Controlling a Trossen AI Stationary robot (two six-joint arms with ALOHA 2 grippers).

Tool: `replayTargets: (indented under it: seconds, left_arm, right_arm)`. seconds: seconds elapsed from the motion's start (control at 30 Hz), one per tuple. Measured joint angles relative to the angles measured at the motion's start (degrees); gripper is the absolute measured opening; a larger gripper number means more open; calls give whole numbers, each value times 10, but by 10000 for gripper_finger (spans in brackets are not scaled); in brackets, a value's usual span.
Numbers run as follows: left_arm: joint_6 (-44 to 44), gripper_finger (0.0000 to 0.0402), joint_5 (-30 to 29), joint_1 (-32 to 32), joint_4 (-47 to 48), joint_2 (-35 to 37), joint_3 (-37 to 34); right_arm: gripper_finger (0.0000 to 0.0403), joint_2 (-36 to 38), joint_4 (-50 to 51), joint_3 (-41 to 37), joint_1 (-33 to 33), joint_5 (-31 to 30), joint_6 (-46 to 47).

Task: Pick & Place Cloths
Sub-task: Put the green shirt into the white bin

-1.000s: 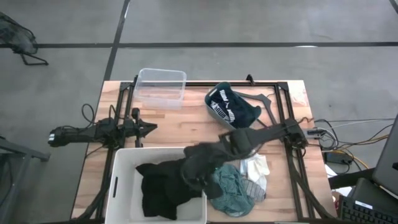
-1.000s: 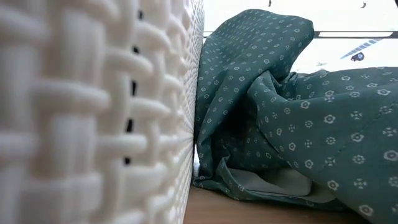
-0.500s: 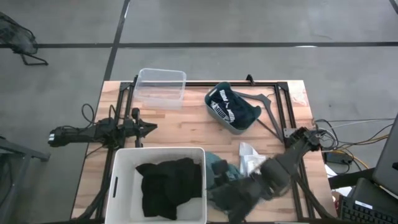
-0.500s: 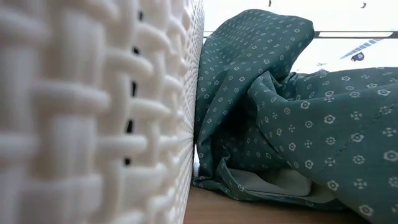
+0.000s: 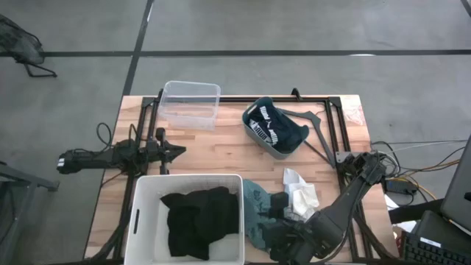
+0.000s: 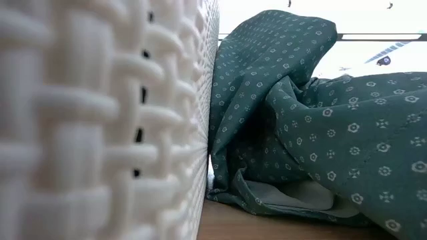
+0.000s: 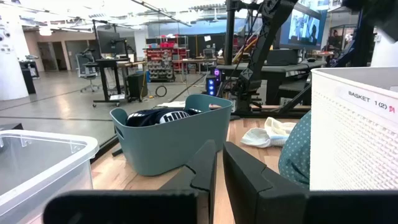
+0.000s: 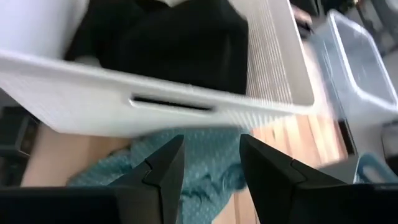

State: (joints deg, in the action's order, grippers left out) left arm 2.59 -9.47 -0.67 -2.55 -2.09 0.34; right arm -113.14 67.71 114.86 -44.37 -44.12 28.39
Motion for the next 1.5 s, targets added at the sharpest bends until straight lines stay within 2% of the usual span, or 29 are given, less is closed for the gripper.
replayTargets:
  seconds: [0.2, 0.47, 0.63, 0.77, 1.0, 1.17, 1.33, 1.5]
  left_arm:
    - [0, 35, 0, 0, 0, 0, 0]
    - [0, 35, 0, 0, 0, 0, 0]
    - [0, 35, 0, 0, 0, 0, 0]
    - [0, 35, 0, 0, 0, 0, 0]
    - [0, 35, 0, 0, 0, 0, 0]
    - [0, 35, 0, 0, 0, 0, 0]
    - [0, 35, 0, 0, 0, 0, 0]
    - [0, 35, 0, 0, 0, 0, 0]
  right_arm:
    - [157, 49, -67, -129, -3, -12, 74]
    - [131, 90, -300, -316, 4, -11, 92]
    - [126, 90, -321, -382, 25, -10, 179]
    - [137, 88, -324, -421, 39, -9, 240]
    - [158, 89, -343, -438, 43, 9, 253]
    - [162, 89, -342, -405, 36, 49, 243]
    - [149, 89, -344, -362, 26, 51, 222]
    - [132, 89, -343, -358, 23, 52, 222]
